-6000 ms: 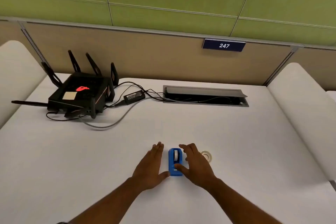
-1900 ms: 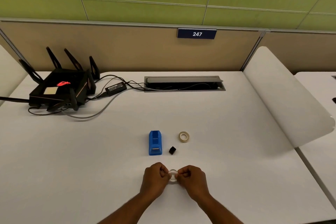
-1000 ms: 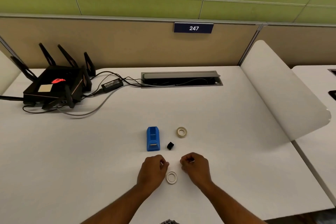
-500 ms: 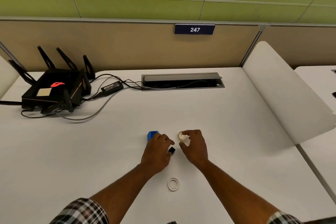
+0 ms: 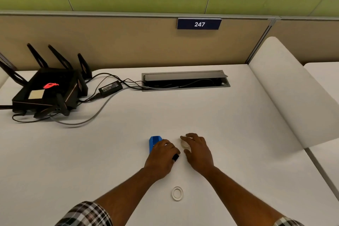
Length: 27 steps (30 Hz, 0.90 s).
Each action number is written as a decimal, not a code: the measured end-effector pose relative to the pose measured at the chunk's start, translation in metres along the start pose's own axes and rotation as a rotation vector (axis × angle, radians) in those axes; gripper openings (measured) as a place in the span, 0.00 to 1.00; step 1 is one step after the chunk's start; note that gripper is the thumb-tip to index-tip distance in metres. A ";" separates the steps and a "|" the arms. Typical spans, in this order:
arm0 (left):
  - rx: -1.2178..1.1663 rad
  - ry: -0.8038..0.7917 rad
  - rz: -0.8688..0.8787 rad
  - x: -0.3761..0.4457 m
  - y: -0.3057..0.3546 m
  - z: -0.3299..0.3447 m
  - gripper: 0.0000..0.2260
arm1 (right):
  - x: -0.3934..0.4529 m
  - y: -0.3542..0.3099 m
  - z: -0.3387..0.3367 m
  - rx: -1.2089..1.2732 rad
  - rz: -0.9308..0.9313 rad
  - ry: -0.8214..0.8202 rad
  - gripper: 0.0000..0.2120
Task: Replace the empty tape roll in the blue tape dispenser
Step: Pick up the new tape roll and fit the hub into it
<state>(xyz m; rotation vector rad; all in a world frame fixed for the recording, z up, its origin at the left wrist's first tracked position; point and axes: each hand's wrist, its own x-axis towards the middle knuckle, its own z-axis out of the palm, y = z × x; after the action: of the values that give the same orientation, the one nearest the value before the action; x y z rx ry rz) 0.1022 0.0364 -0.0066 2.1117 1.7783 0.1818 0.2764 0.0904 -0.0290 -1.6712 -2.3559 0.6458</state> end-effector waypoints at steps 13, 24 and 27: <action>-0.297 0.118 -0.106 -0.016 0.001 -0.005 0.10 | -0.014 -0.001 0.002 0.128 0.086 0.012 0.30; -0.646 0.235 -0.271 -0.053 -0.002 -0.019 0.13 | -0.056 -0.041 -0.003 0.686 0.211 0.097 0.22; -0.731 0.296 -0.235 -0.059 0.005 -0.023 0.16 | -0.063 -0.053 -0.012 0.764 0.182 0.088 0.22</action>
<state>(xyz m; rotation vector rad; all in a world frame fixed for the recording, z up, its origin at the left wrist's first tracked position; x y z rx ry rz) 0.0876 -0.0170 0.0248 1.3953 1.7288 0.9570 0.2580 0.0198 0.0118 -1.4933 -1.5789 1.2683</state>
